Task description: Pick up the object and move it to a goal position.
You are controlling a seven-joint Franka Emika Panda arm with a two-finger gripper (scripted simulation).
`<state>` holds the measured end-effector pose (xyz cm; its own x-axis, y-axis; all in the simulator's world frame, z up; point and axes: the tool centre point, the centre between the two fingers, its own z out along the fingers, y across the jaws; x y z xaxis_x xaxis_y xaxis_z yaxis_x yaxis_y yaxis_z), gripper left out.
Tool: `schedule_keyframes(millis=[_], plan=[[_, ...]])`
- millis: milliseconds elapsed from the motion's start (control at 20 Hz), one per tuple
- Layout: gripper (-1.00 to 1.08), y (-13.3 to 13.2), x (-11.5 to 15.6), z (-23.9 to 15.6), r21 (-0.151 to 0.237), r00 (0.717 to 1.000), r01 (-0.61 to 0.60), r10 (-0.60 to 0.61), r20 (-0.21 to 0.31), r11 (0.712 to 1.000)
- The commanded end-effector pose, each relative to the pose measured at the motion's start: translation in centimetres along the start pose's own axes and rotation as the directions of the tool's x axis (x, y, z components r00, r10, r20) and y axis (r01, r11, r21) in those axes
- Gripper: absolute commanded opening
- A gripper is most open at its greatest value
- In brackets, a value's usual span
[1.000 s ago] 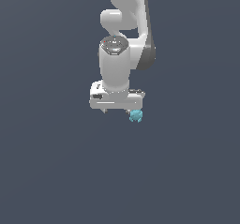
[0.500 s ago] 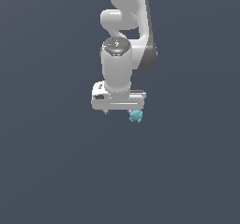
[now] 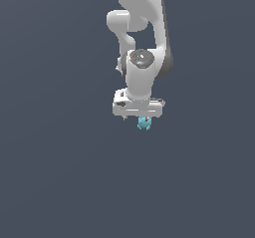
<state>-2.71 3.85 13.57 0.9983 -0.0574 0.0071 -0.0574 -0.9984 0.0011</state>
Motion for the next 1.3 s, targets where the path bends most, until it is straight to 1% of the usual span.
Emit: schedule_keyframes(millis=[0, 250, 500, 900, 1250], plan=[[1.00, -1.6, -1.4, 1.4, 0.000, 1.000, -0.017, 0.017, 0.002, 1.000], [1.00, -3.7, -3.8, 3.3, 0.001, 0.999, -0.045, 0.045, 0.005, 0.999], [1.00, -4.7, -5.1, 4.3, 0.001, 0.998, -0.059, 0.059, 0.007, 0.998], [1.00, -4.8, -5.2, 4.9, 0.001, 0.998, -0.058, 0.058, 0.008, 0.998], [1.00, -4.8, -5.4, 8.0, 0.001, 0.998, -0.060, 0.060, 0.007, 0.998]])
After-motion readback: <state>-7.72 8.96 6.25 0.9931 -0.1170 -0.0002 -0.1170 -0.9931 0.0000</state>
